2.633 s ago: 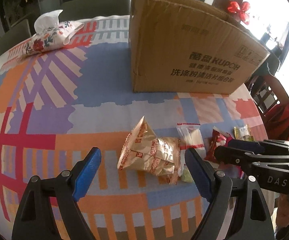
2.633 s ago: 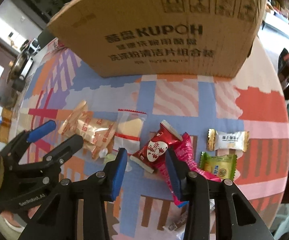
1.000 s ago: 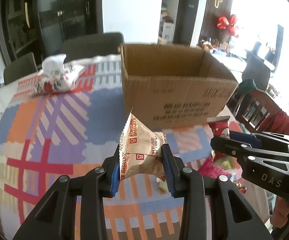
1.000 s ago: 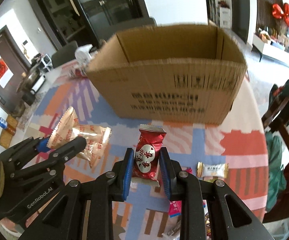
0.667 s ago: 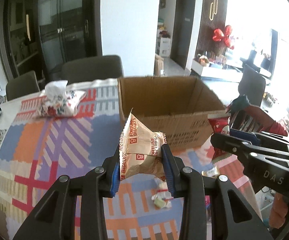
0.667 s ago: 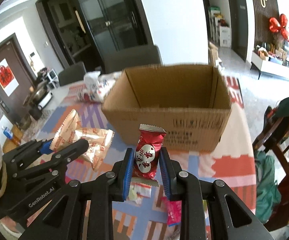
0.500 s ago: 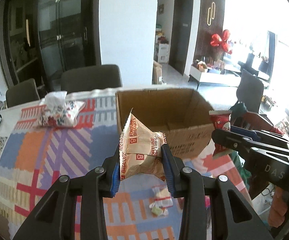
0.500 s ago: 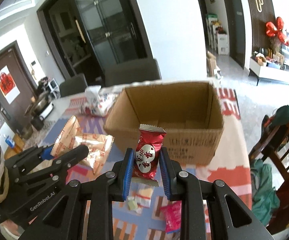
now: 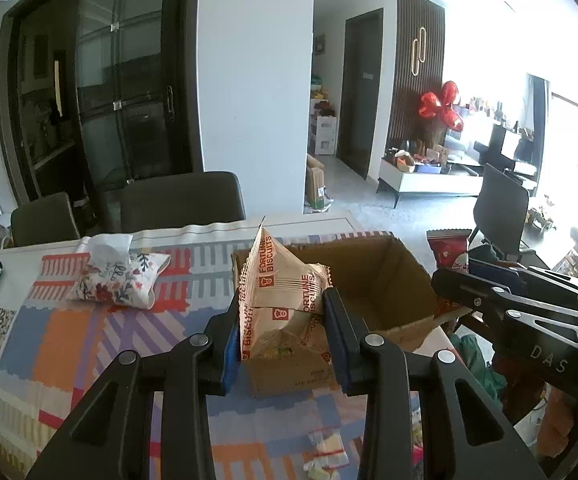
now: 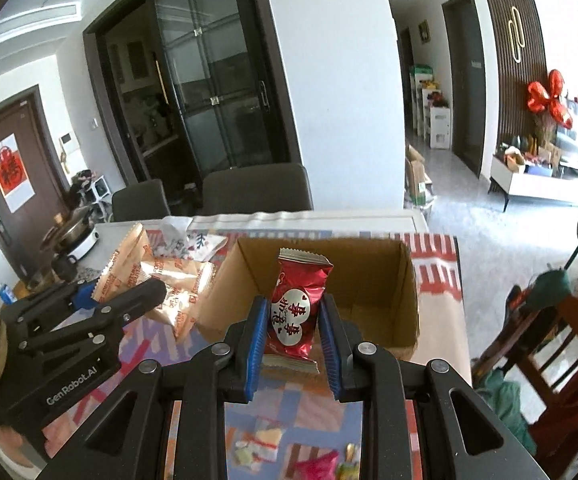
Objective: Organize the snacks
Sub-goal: 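Lift both snacks over the box and release them inside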
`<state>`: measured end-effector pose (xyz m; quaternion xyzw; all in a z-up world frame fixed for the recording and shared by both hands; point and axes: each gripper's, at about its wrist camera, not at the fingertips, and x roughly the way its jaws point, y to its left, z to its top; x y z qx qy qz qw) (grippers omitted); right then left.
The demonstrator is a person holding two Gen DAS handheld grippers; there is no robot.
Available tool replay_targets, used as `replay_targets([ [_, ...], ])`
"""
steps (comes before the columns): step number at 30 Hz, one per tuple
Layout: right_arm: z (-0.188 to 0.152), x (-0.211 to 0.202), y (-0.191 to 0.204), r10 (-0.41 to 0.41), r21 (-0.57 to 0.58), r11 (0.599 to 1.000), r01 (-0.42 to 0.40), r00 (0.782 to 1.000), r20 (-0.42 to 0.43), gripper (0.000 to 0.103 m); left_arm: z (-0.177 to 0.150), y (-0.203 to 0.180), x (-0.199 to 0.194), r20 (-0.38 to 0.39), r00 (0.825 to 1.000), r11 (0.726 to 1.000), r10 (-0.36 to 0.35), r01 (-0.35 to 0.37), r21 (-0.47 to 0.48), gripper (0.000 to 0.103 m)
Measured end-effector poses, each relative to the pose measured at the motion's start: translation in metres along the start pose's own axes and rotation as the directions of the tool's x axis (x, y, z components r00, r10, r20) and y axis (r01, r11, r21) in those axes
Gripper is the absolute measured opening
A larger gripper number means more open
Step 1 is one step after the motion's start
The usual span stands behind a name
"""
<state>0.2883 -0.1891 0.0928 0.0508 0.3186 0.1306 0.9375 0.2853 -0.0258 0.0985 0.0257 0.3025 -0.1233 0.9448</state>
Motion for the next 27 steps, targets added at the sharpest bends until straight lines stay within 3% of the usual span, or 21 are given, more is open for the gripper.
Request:
replay_targets([
  [17,0.018,0.045,-0.032,-0.035,-0.01,0.999,0.035,0.999,-0.04,0.027,0.022,-0.016,0.064,-0.085,0.996,1.0,0.015,-0.013,0.022,0.037],
  [18,0.018,0.047,-0.034,-0.031,-0.005,1.0,0.031,0.999,-0.043,0.028,0.024,-0.017,0.068,-0.089,0.996,1.0,0.017,-0.015,0.026,0.039],
  [20,0.018,0.052,-0.037,-0.012,0.01,1.0,0.012,0.999,-0.049,0.03,0.024,-0.018,0.069,-0.094,0.995,0.999,0.022,-0.019,0.029,0.055],
  [21,0.019,0.053,-0.039,-0.01,0.013,1.0,0.011,0.999,-0.053,0.034,0.025,-0.017,0.068,-0.094,0.995,1.0,0.021,-0.019,0.021,0.058],
  [22,0.018,0.053,-0.039,-0.024,0.015,1.0,0.025,0.998,-0.056,0.048,0.024,-0.017,0.065,-0.088,0.996,1.0,0.017,-0.016,0.012,0.06],
  [23,0.018,0.051,-0.04,-0.035,0.015,0.999,0.035,0.998,-0.052,0.052,0.023,-0.017,0.062,-0.085,0.996,1.0,0.018,-0.018,0.011,0.062],
  [27,0.011,0.041,-0.035,-0.048,-0.016,0.999,0.047,0.997,-0.057,0.052,0.016,-0.021,0.044,-0.068,0.996,0.998,0.062,-0.06,0.037,0.07],
])
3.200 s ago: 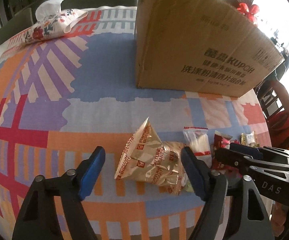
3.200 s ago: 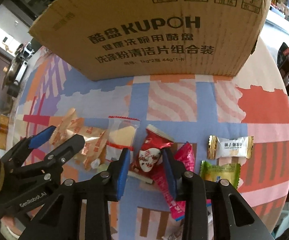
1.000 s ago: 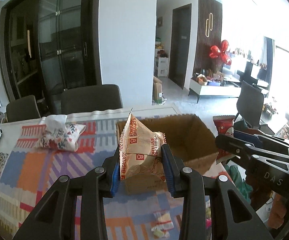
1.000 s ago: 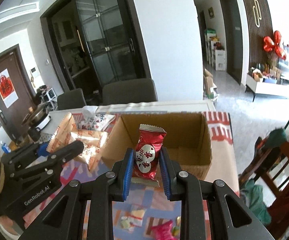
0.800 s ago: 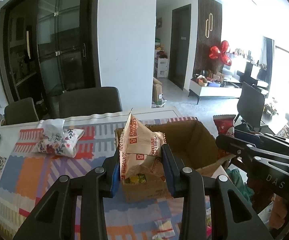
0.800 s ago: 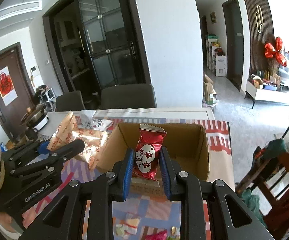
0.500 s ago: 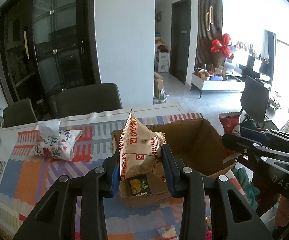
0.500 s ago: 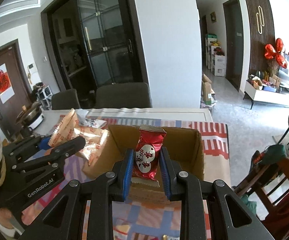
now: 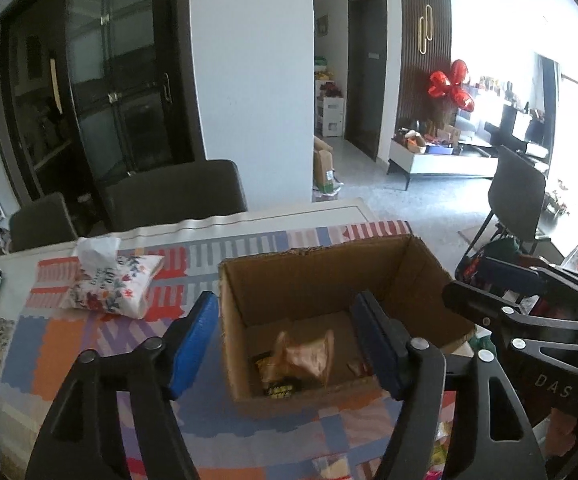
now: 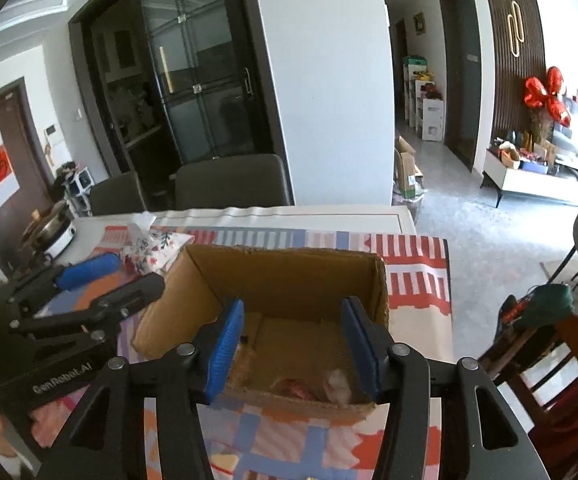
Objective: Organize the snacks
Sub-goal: 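Lift both snacks over the box and release them inside, then grasp the green wrapped sweet with the left gripper while the right grasps the pink chip bag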
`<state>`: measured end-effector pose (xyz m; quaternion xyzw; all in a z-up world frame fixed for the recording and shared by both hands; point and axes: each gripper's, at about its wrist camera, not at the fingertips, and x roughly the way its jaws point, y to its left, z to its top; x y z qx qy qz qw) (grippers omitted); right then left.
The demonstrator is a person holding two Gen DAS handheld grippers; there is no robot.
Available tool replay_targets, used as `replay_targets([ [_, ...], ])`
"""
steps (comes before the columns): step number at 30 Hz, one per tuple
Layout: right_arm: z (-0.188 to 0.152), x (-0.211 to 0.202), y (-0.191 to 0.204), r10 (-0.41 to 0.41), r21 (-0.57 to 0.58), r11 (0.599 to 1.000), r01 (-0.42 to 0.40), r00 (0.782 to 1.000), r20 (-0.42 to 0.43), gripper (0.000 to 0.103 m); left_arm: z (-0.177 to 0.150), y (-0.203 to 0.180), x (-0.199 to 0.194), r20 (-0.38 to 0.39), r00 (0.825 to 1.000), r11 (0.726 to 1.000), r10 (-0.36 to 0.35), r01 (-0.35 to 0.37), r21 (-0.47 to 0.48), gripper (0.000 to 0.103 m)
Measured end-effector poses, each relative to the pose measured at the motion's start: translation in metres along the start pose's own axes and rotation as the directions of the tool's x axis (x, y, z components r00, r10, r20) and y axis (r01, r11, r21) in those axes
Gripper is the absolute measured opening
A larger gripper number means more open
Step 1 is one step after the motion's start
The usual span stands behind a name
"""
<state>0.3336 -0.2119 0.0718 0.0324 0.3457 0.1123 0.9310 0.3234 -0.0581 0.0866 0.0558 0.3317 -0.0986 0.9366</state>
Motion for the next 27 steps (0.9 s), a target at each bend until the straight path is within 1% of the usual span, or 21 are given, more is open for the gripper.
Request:
replay_targets([
  [2,-0.006,-0.007,0.003,0.003,-0.011,1.0,-0.003,1.0,-0.012,0.052,-0.006,-0.002,-0.011,0.005,1.0,1.0,0.015,-0.015,0.013,0.074],
  [4,-0.012,-0.016,0.007,0.005,-0.025,1.0,-0.005,1.0,-0.012,0.052,-0.013,-0.001,-0.02,0.011,1.0,1.0,0.006,-0.006,0.014,0.074],
  [9,-0.026,-0.037,0.016,-0.024,-0.067,0.997,0.024,1.0,0.009,0.052,-0.032,0.002,-0.043,0.021,1.0,1.0,-0.004,0.004,0.008,0.076],
  [13,-0.041,-0.053,0.026,-0.016,-0.092,0.996,0.018,1.0,0.022,0.052,-0.045,0.001,-0.056,0.012,1.0,1.0,-0.003,0.003,0.01,0.077],
  [15,-0.048,-0.058,0.03,-0.009,-0.093,0.996,0.011,1.0,0.017,0.053,-0.052,0.0,-0.06,0.002,1.0,1.0,-0.022,0.022,0.017,0.077],
  [16,-0.053,-0.06,0.032,0.001,-0.093,0.996,0.0,1.0,0.006,0.056,-0.056,-0.001,-0.062,-0.003,1.0,0.999,-0.028,0.028,0.021,0.077],
  [21,-0.071,-0.058,0.037,0.021,-0.098,0.995,-0.027,0.998,-0.058,0.056,-0.074,-0.003,-0.066,-0.03,0.999,0.999,-0.036,0.036,0.02,0.077],
  [27,-0.09,-0.051,0.035,0.005,-0.093,0.996,-0.017,0.992,-0.124,0.056,-0.102,-0.005,-0.062,-0.078,0.996,0.999,-0.045,0.047,0.015,0.077],
])
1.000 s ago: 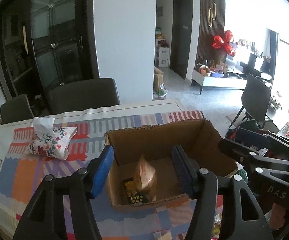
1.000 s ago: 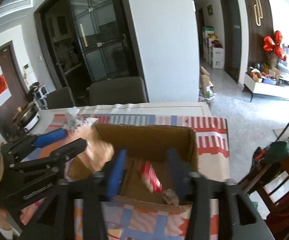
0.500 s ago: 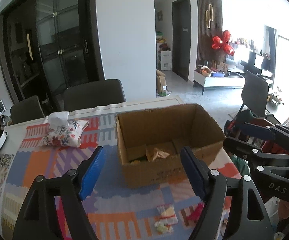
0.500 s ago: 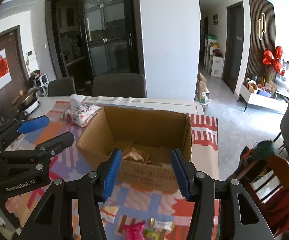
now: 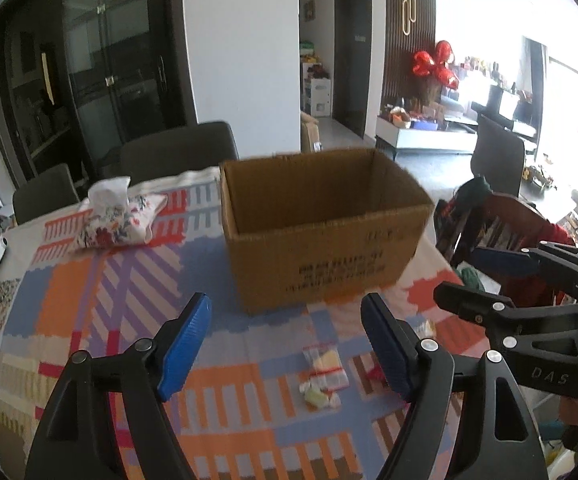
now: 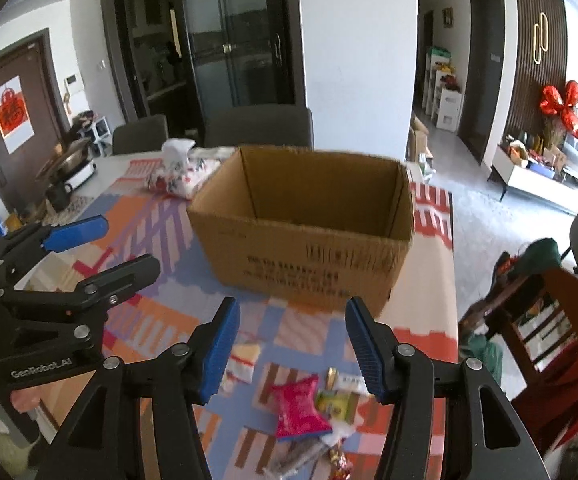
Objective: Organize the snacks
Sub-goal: 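Grasp the green wrapped sweet with the left gripper while the right grasps the pink chip bag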
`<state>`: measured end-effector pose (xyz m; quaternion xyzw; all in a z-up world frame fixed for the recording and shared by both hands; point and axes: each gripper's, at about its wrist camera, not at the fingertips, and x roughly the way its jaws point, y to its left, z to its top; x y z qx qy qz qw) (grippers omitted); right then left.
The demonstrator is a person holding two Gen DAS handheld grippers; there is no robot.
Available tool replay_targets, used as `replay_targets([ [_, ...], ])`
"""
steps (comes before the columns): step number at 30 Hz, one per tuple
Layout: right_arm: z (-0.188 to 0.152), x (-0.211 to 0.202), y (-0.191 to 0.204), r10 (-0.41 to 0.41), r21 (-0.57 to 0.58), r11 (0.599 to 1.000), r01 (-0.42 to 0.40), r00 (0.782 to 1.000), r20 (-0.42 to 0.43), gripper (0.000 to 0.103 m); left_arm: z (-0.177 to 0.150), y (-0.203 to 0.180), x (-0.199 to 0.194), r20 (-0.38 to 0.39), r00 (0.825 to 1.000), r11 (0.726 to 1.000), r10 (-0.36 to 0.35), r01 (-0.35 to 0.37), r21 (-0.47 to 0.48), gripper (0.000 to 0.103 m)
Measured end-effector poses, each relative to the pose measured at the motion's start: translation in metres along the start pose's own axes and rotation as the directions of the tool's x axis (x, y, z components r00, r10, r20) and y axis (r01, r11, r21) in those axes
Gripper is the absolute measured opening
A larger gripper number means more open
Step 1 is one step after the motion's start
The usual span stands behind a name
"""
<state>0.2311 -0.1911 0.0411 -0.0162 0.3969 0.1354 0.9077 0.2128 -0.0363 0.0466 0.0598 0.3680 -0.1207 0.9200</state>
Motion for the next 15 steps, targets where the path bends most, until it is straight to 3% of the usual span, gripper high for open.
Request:
replay_targets([
  [15,-0.07,0.025,0.004,0.008,-0.02,1.0,-0.011,0.994,-0.108,0.056,-0.065,-0.011,0.024,-0.093,0.994,0.998,-0.049,0.052,0.032,0.076],
])
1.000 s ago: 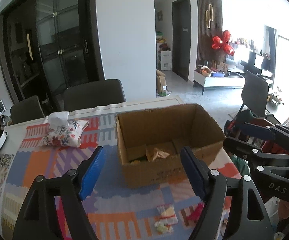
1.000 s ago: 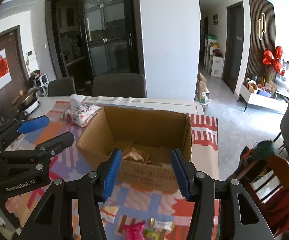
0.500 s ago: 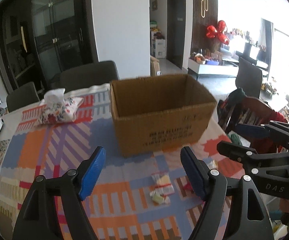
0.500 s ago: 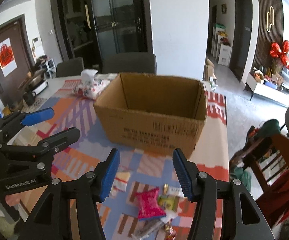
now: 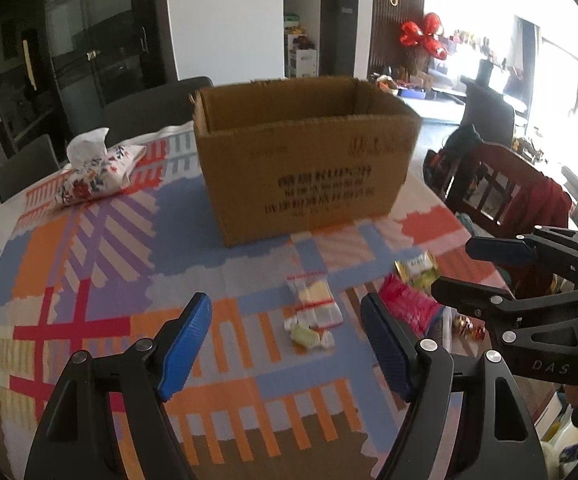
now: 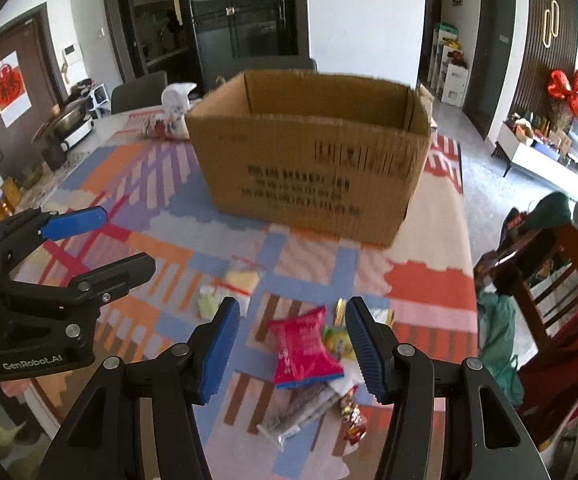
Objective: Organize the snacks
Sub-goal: 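Grasp the green wrapped sweet with the left gripper while the right grasps the pink chip bag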
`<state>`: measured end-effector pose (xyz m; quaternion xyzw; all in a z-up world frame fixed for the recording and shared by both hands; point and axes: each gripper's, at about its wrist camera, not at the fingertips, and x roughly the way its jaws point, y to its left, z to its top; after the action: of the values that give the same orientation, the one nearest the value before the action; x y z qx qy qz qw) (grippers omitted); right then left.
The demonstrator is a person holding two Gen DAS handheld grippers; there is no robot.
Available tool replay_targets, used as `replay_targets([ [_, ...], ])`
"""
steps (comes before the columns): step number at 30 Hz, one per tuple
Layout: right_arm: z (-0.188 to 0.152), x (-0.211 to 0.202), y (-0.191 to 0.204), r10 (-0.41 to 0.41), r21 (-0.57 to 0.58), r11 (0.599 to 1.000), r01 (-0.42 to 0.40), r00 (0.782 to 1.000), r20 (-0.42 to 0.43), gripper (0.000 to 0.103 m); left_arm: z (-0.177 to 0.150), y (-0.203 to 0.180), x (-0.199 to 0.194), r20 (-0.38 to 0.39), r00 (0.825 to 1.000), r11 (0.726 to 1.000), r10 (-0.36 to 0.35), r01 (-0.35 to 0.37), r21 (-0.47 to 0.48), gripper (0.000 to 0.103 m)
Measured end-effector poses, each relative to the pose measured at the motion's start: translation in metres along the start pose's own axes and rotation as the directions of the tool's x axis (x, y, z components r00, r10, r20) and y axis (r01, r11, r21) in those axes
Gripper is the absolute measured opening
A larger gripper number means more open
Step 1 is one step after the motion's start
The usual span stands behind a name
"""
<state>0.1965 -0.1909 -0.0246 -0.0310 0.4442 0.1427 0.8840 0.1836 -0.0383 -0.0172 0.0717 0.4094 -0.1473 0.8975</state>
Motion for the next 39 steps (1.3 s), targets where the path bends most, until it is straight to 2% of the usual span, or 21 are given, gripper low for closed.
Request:
replay_targets([
  [9,-0.025,0.022,0.001,0.01,-0.019,1.0,-0.011,0.999,-0.052,0.056,-0.028,-0.006,0.026,-0.073,0.997,0.999,-0.031,0.032,0.017,0.076],
  [15,-0.031,0.038,-0.001,-0.001,-0.031,1.0,-0.002,0.995,-0.095,0.056,-0.036,-0.005,0.045,-0.111,0.992,0.998,-0.055,0.057,0.018,0.071],
  [23,-0.027,0.057,-0.004,0.002,-0.04,0.999,-0.007,0.992,-0.129,0.056,-0.035,-0.003,0.074,-0.151,0.986,0.997,-0.075,0.072,-0.023,0.061],
  [31,-0.025,0.071,-0.009,0.019,-0.017,1.0,-0.022,0.988,-0.156,0.056,-0.031,-0.003,0.097,-0.179,0.98,0.995,-0.087,0.078,-0.058,0.057],
  [33,-0.024,0.075,-0.01,0.028,-0.007,1.0,-0.029,0.986,-0.165,0.056,-0.03,-0.002,0.102,-0.183,0.979,0.995,-0.085,0.073,-0.069,0.055],
  [36,-0.025,0.081,-0.011,0.038,0.005,0.999,-0.038,0.983,-0.178,0.056,-0.031,0.001,0.106,-0.195,0.977,0.994,-0.084,0.068,-0.088,0.046],
  [39,-0.024,0.083,-0.009,0.042,0.015,0.999,-0.04,0.983,-0.177,0.051,-0.031,0.002,0.106,-0.187,0.979,0.994,-0.081,0.065,-0.09,0.04],
])
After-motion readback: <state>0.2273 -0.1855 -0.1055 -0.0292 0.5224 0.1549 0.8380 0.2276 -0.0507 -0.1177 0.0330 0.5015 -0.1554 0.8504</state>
